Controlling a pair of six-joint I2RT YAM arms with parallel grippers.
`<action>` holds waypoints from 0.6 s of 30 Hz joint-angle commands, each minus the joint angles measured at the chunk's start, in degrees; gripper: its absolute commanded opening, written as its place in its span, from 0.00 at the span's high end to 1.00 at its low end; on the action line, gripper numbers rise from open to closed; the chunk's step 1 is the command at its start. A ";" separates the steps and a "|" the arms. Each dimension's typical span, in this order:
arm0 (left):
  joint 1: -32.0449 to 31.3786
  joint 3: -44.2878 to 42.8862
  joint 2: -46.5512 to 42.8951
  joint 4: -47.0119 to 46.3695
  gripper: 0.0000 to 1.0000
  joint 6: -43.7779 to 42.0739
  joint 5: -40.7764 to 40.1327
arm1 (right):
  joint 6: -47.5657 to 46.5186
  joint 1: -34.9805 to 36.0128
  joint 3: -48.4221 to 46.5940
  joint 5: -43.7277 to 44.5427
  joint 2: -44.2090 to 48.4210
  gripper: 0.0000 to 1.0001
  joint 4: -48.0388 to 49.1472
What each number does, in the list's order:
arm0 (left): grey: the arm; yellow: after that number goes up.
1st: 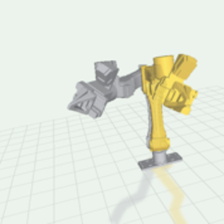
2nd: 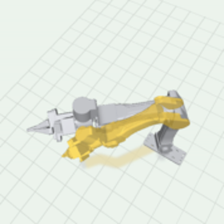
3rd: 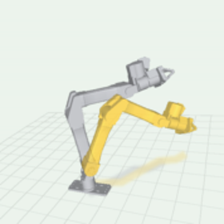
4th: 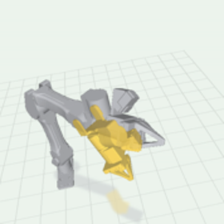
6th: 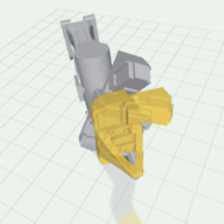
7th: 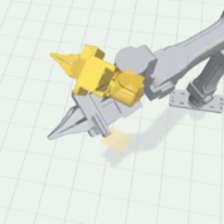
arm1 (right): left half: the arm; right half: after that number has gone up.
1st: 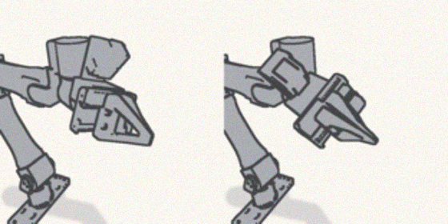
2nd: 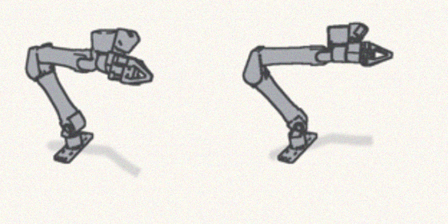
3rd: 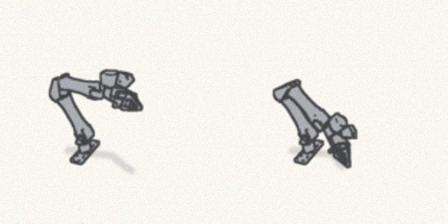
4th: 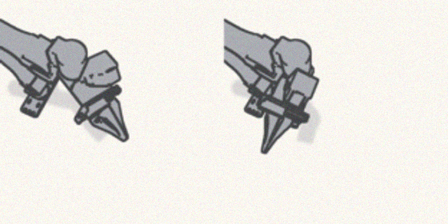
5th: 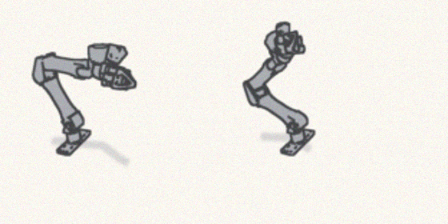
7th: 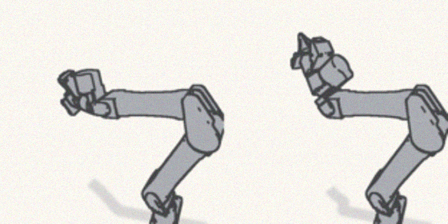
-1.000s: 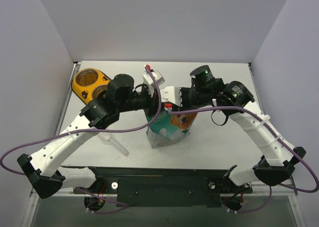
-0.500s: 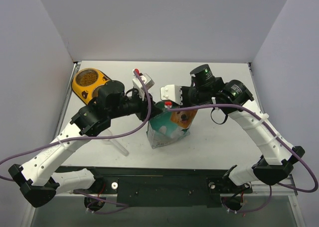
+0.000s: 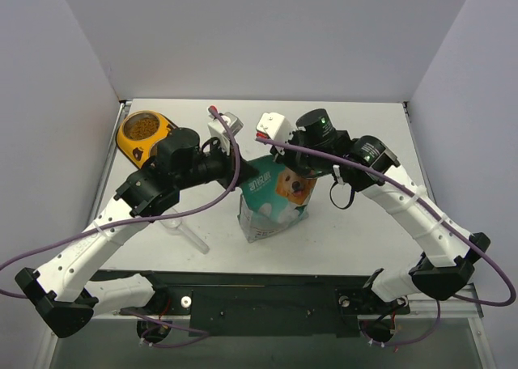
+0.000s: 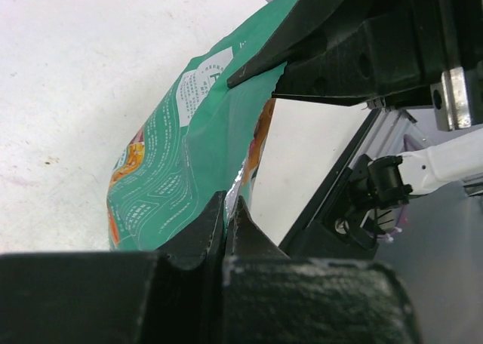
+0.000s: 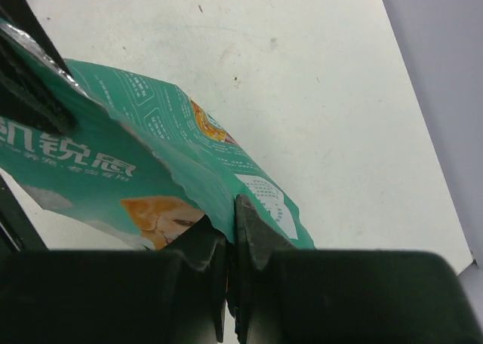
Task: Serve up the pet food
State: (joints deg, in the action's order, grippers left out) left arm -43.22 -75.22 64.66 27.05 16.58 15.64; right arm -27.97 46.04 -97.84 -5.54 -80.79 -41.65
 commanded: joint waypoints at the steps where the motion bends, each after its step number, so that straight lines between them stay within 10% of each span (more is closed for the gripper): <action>1: 0.59 -1.86 -4.46 -3.58 1.00 7.94 0.81 | 4.65 -0.43 -0.17 18.28 2.82 1.00 6.14; 18: 1.12 -0.28 -6.22 -1.56 1.00 8.74 0.36 | 4.87 -11.15 -1.31 29.61 4.94 0.92 0.25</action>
State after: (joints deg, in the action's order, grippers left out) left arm -43.03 -73.93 64.66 24.60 24.99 15.64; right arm -18.90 43.27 -97.69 -4.51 -79.50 -42.15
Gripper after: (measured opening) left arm 0.033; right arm 0.036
